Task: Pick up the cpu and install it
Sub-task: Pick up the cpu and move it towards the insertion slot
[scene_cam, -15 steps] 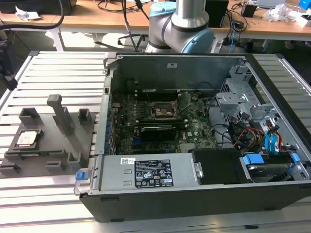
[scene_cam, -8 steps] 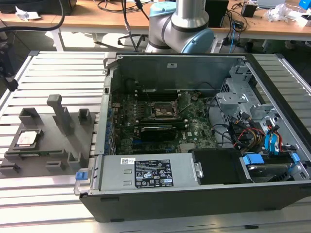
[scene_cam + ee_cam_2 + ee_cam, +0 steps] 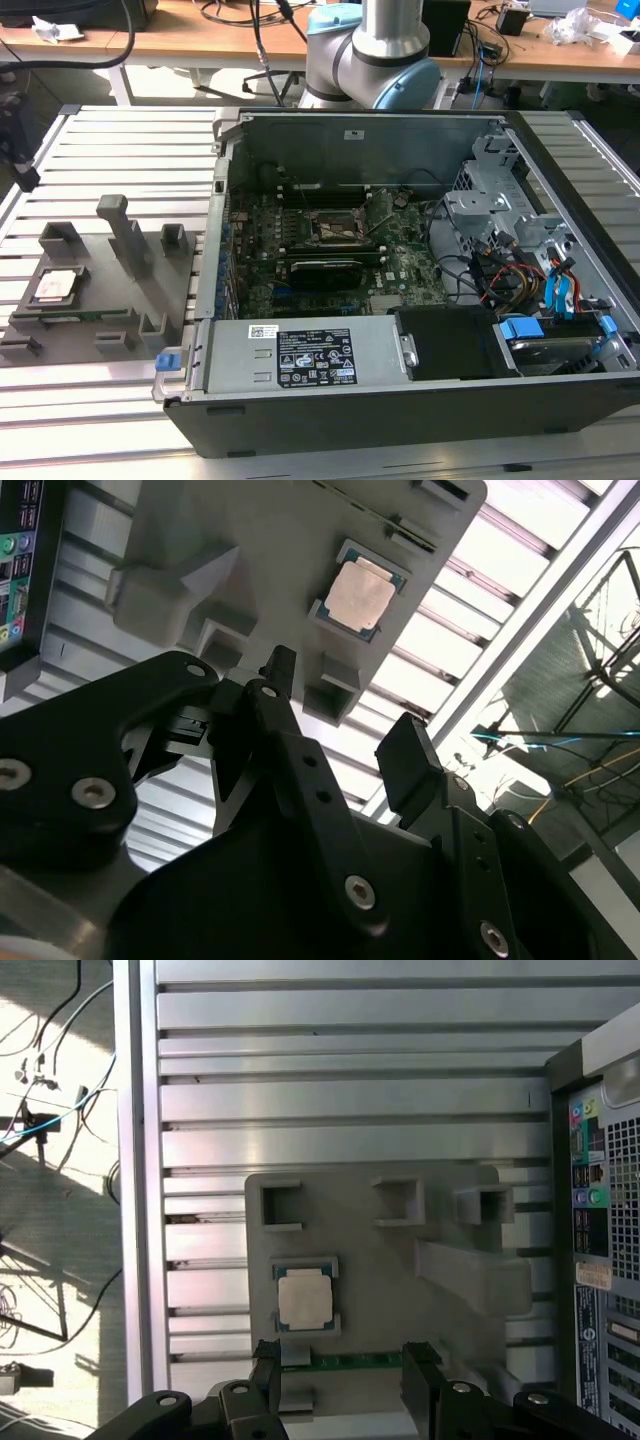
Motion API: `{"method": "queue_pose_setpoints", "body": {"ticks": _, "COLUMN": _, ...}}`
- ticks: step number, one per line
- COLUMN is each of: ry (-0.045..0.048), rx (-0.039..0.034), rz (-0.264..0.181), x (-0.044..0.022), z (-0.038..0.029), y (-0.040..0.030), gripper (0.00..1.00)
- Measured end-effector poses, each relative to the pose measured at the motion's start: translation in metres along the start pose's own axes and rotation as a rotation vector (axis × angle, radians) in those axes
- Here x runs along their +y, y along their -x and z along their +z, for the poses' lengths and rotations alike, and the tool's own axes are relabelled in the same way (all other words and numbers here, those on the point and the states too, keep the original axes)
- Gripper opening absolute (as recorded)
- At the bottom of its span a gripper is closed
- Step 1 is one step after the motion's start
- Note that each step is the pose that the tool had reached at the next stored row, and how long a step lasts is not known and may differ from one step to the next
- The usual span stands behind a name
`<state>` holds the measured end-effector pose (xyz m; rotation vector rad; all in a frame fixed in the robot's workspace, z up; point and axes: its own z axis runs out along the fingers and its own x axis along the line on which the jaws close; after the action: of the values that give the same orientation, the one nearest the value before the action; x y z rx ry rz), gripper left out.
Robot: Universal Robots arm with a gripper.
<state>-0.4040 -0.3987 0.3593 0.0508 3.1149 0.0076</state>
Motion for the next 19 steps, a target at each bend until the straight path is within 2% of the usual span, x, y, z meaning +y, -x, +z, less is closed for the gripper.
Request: {"method": "queue_pose_setpoints", "body": {"ticks": 19, "ry": 0.0000, "rx": 0.0000, "rz": 0.000, "x": -0.0001, "z": 0.0115, "y": -0.0003, "gripper": 0.60}}
